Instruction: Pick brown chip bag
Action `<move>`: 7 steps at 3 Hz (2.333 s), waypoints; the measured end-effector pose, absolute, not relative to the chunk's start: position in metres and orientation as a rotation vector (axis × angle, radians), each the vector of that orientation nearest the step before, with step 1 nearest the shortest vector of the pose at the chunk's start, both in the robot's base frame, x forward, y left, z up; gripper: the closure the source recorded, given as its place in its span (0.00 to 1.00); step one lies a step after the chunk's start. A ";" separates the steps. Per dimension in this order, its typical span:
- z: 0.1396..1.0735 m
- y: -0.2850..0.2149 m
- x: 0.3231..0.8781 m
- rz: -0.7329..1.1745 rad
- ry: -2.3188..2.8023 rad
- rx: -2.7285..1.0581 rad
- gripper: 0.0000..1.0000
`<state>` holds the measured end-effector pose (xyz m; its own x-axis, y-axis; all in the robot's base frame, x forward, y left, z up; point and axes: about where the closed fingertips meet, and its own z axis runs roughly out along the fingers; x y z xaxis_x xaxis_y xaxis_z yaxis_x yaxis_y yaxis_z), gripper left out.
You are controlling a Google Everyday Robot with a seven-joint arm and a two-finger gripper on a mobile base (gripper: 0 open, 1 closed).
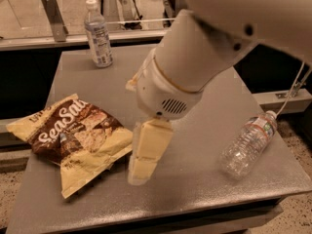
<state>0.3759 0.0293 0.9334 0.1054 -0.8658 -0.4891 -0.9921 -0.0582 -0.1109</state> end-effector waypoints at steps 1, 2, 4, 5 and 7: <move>0.923 0.076 0.373 0.443 1.751 -1.976 0.00; 0.912 0.105 0.381 0.451 1.715 -1.954 0.00; 0.867 0.137 0.401 0.497 1.705 -1.941 0.00; 0.850 0.139 0.410 0.507 1.704 -1.929 0.16; 0.861 0.132 0.425 0.504 1.672 -1.879 0.64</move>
Offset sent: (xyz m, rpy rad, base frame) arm 0.0212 0.1100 -0.0455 0.1258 -0.0365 0.0391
